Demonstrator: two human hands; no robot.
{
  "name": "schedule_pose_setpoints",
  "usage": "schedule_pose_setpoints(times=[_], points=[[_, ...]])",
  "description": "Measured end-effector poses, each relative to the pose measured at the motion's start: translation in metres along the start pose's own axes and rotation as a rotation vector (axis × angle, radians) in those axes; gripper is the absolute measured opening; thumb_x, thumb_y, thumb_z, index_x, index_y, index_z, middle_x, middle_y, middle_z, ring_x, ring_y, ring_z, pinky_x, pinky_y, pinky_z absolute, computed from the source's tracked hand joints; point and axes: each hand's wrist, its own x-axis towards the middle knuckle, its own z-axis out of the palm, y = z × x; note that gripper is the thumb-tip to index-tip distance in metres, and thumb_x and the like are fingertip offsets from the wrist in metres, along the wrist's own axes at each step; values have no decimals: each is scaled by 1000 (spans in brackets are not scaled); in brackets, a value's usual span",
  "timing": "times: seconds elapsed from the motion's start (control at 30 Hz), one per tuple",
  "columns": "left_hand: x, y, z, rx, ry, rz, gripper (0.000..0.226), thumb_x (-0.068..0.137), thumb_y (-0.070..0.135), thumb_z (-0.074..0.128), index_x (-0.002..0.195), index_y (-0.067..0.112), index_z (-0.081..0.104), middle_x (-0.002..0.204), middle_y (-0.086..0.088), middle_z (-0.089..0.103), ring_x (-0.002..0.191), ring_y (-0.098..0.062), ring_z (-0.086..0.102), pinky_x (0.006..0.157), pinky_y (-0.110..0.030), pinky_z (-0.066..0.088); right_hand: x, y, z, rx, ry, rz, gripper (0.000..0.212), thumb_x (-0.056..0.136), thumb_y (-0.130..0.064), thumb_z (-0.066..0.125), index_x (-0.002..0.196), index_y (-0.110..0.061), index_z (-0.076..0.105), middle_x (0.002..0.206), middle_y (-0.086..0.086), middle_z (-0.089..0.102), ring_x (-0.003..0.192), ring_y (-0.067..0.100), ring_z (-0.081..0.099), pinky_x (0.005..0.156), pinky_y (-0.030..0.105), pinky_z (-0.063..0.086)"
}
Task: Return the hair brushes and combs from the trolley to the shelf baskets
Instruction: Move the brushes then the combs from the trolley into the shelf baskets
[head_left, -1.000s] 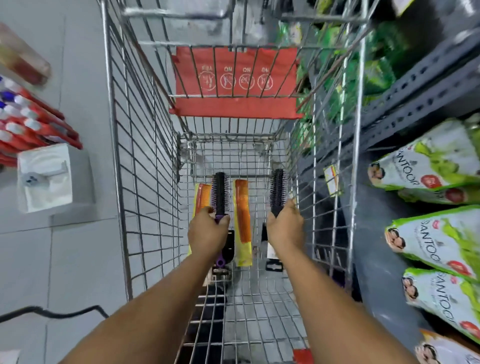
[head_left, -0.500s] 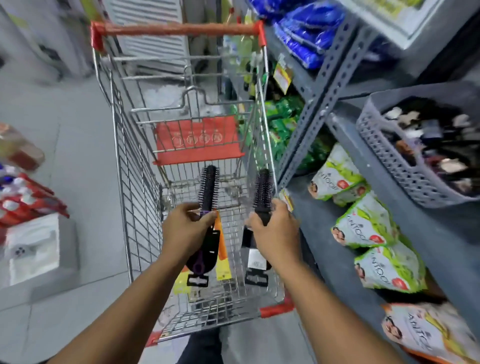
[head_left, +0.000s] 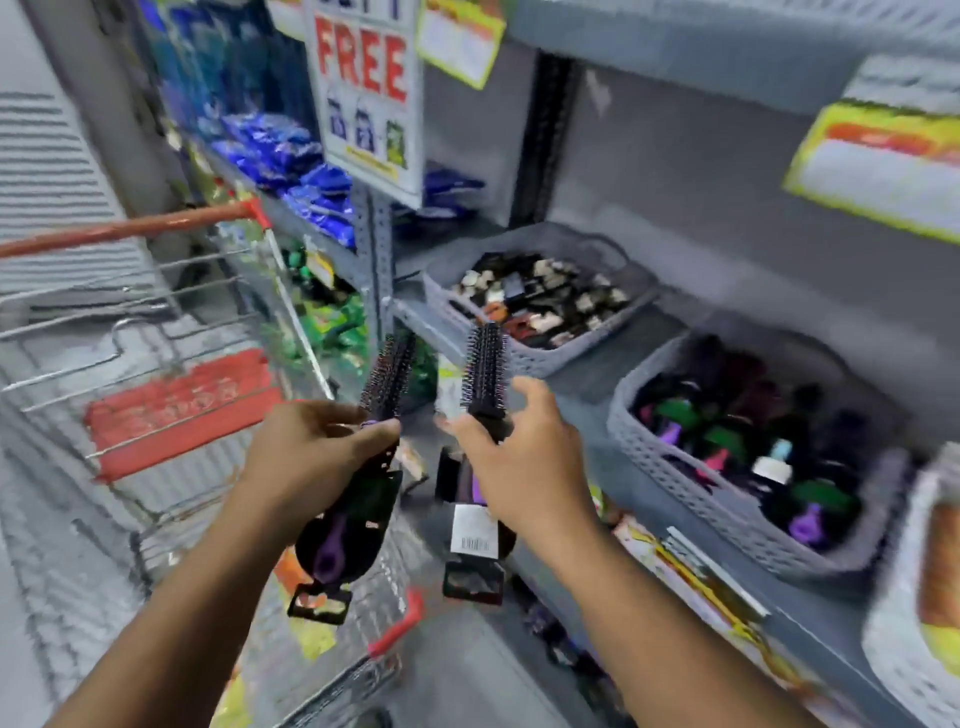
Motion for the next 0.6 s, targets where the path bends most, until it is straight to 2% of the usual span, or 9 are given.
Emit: schedule_pose_setpoints(times=[0.1, 0.17, 0.23, 0.3, 0.37, 0.47, 0.53, 0.6], points=[[5, 32, 34, 52, -84, 73, 46, 55, 50, 82, 78, 11, 74, 67, -9, 74, 60, -18, 68, 68, -45, 58, 1, 7, -42, -27, 111, 55, 59, 81, -45, 63, 130, -20, 41, 102, 5, 71, 100, 25, 59, 69, 29, 37], [10, 50, 54, 54, -152, 94, 43, 62, 45, 84, 78, 7, 73, 68, -15, 72, 59, -18, 63, 63, -38, 55, 4, 10, -66, -54, 167, 90, 57, 81, -45, 64, 128, -20, 43, 96, 4, 70, 84, 20, 58, 63, 26, 37], [16, 73, 81, 68, -223, 138, 40, 66, 44, 84, 83, 9, 74, 70, -9, 72, 65, -19, 65, 61, -29, 51, 8, 16, -93, -65, 216, 109, 55, 83, -44, 63, 127, -18, 44, 90, 2, 70, 72, 12, 54, 55, 18, 37], [22, 97, 105, 116, -276, 192, 42, 67, 46, 83, 88, 11, 72, 81, -8, 72, 76, -23, 67, 69, -30, 52, 13, 21, -115, -65, 254, 136, 55, 84, -44, 63, 128, -16, 43, 89, 2, 71, 76, 13, 57, 53, 17, 36], [31, 120, 133, 134, -326, 224, 39, 69, 43, 82, 76, 7, 69, 78, -12, 71, 77, -26, 67, 72, -34, 52, 20, 26, -136, -70, 313, 170, 56, 84, -43, 63, 128, -15, 43, 89, 3, 71, 81, 16, 57, 52, 22, 34], [44, 146, 172, 162, -426, 254, 47, 67, 44, 82, 69, 0, 67, 59, -7, 61, 59, -21, 57, 61, -31, 44, 32, 34, -163, -97, 397, 226, 56, 84, -44, 63, 127, -12, 45, 85, 4, 70, 84, 19, 59, 61, 26, 33], [52, 160, 196, 149, -477, 264, 44, 62, 44, 84, 51, 7, 61, 46, 0, 52, 49, -19, 48, 58, -30, 39, 41, 40, -178, -133, 434, 253, 52, 85, -43, 63, 123, -10, 48, 86, 4, 70, 89, 21, 59, 65, 26, 33], [58, 171, 219, 169, -524, 257, 45, 60, 42, 85, 47, 12, 55, 43, 1, 49, 47, -19, 46, 54, -29, 37, 49, 47, -190, -178, 457, 281, 53, 85, -43, 62, 124, -9, 48, 90, 4, 70, 96, 23, 60, 68, 25, 33]])
